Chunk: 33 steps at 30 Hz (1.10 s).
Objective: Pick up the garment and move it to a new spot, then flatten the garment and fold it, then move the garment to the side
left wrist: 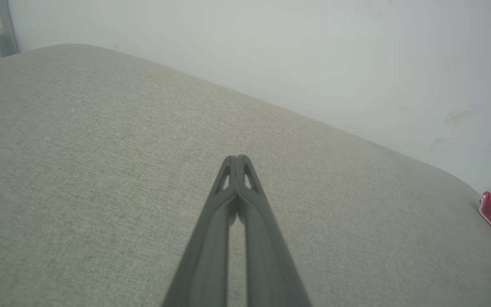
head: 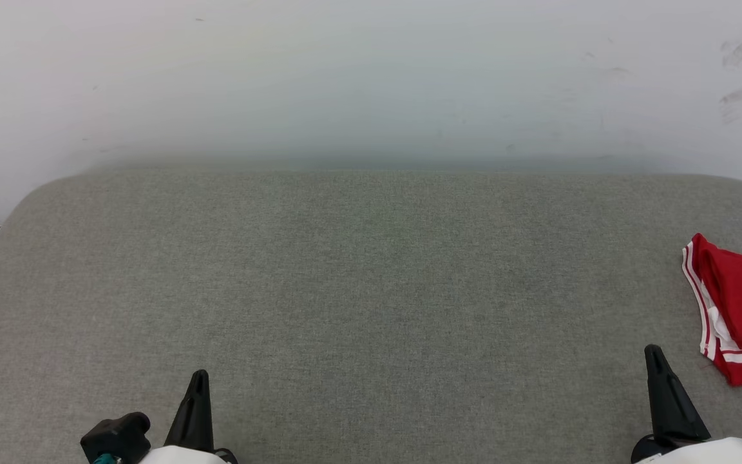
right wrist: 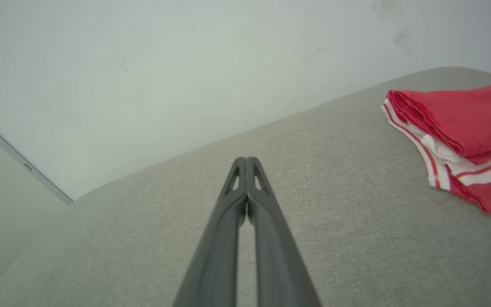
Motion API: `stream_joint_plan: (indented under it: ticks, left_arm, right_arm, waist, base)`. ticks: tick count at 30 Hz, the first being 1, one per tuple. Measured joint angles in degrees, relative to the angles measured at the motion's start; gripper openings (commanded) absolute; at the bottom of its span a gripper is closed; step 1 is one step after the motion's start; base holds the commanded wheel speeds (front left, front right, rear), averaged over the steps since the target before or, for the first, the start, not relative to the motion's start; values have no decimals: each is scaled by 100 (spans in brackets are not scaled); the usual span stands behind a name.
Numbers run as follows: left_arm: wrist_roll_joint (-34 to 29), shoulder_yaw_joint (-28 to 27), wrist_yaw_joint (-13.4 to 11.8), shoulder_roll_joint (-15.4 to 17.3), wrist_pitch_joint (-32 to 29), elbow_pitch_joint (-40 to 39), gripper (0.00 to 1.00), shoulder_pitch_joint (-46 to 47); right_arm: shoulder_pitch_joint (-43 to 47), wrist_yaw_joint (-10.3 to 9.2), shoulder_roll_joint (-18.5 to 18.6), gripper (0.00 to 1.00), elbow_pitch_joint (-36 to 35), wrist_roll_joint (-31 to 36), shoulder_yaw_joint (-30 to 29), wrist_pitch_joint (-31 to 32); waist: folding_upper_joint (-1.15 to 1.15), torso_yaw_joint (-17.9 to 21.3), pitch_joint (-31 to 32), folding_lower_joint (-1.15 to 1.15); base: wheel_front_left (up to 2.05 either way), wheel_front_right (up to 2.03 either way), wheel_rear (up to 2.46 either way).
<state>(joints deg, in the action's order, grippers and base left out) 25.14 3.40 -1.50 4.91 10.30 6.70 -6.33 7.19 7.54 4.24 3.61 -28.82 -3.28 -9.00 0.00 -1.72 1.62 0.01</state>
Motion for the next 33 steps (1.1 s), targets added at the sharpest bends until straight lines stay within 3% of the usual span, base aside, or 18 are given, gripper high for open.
stream_joint_plan:
  ticks: [33]
  left_arm:
    - [2880, -323, 360, -8, -622, 300, 0, 488]
  right_arm:
    - [-520, -2, 5, 0, 430, -2718, -38, 570]
  waist:
    - [0, 53, -56, 0]
  base:
    - [0, 0, 0]
